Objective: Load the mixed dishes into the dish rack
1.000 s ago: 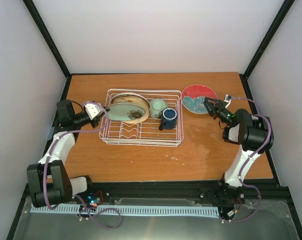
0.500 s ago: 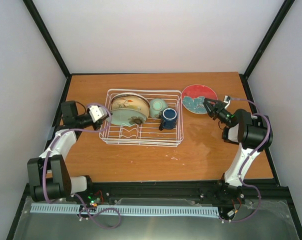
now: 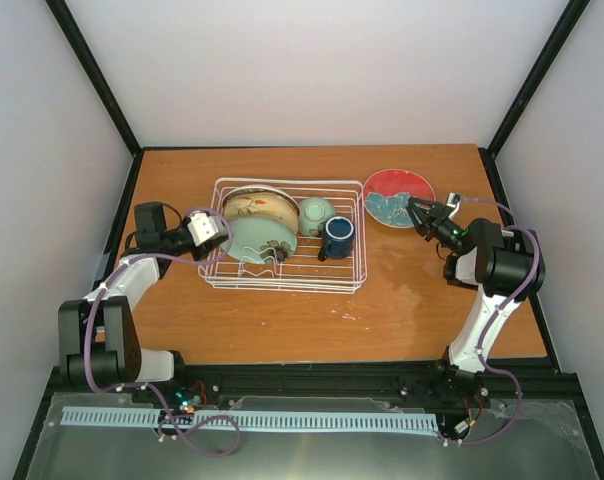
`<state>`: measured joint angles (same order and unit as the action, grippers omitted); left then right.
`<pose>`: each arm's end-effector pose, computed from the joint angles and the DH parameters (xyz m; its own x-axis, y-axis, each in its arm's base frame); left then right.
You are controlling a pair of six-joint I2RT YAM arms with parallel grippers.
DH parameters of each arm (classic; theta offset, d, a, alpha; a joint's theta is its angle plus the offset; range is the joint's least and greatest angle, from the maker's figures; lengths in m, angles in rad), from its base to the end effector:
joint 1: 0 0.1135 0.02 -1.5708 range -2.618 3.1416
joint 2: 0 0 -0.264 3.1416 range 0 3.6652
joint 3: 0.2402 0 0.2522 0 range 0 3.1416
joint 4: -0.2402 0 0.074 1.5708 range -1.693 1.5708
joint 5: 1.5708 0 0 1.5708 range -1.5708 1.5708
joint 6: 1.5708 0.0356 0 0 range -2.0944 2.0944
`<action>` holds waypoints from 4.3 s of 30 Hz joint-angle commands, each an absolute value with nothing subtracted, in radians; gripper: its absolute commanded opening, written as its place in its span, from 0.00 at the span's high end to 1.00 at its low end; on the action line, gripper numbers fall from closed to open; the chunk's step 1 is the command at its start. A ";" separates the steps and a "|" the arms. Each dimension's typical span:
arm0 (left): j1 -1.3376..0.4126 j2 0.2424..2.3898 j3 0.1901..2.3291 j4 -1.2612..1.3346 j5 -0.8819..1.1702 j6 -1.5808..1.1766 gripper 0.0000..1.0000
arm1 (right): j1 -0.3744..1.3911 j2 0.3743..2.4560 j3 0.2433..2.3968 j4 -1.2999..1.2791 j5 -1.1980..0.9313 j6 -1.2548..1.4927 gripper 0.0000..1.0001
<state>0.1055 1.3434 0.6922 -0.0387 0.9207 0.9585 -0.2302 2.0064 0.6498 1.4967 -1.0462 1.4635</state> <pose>0.2669 -0.0002 0.2091 0.0837 0.5069 -0.8579 0.8322 0.4379 0.3400 0.3313 -0.0460 0.1391 -0.7014 0.6759 -0.2262 -0.2123 0.1048 0.9716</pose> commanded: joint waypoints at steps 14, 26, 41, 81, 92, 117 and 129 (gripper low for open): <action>0.092 1.346 0.756 -0.015 0.890 0.933 0.53 | -0.230 2.045 0.664 1.677 -1.032 1.455 0.62; 0.092 1.176 0.803 -0.060 0.805 0.865 0.45 | -0.236 2.082 0.663 1.675 -1.009 1.456 0.63; 0.051 1.160 1.055 0.125 1.022 0.478 0.37 | -0.251 1.712 0.867 0.218 -0.687 0.588 0.61; -0.169 1.640 1.559 -0.135 0.861 0.471 0.35 | -0.218 2.096 1.284 -0.158 -0.610 0.665 0.45; -0.169 1.644 1.556 -0.142 0.849 0.477 0.36 | -0.199 2.132 1.262 -0.116 -0.644 0.673 0.97; -0.170 1.850 1.809 -0.365 0.862 0.339 0.36 | -0.227 1.974 0.846 1.006 -0.828 1.110 0.97; -0.170 1.830 1.799 -0.359 0.856 0.324 0.36 | -0.261 1.768 0.700 1.204 -0.775 1.045 0.97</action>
